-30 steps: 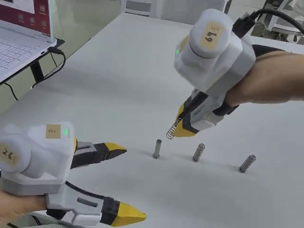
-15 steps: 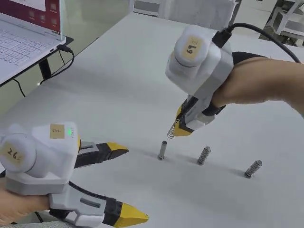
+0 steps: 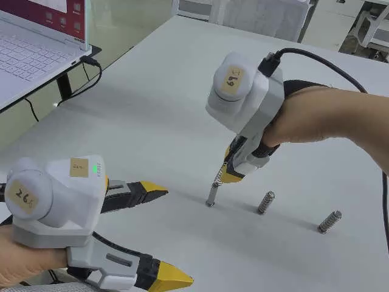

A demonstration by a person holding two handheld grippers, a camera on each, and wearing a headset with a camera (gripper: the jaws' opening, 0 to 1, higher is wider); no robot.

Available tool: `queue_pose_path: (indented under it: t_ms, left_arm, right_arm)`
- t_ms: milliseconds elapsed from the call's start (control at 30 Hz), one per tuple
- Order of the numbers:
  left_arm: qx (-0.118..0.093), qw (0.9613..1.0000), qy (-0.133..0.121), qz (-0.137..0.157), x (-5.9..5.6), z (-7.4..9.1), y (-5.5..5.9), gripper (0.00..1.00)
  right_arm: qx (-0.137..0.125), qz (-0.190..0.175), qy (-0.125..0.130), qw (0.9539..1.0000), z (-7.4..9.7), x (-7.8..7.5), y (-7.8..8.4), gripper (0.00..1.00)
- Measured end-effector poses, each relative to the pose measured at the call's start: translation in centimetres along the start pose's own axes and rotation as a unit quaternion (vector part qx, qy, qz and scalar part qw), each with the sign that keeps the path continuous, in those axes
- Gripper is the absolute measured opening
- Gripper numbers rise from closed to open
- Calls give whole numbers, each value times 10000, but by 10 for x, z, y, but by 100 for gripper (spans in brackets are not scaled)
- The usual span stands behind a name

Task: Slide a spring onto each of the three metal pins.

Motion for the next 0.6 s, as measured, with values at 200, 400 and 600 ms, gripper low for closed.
queue_pose_path:
  t_ms: [200, 400, 600]
  left_arm:
    - [0, 10000, -19, 6, 1, 1, 1, 80]
    - [0, 10000, -15, 17, 2, 2, 2, 79]
    - [-14, 10000, -25, 24, 3, 3, 2, 77]
  right_arm:
    - [39, 7, -57, 10000, -4, -1, 0, 8]
    - [58, 13, -73, 10000, -8, -3, 0, 8]
    - [133, 29, -105, 9999, -13, -5, 3, 8]
Point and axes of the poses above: the centre of the closed fingertips' face, and the gripper's own axes: z roughly backward along the fingers, x roughly to its left, y roughly out of its underside, the point moved 1 cm from there along z, roughly backward along the fingers, and after that the axes turned 5 degrees about z, right-handed, at the moved point
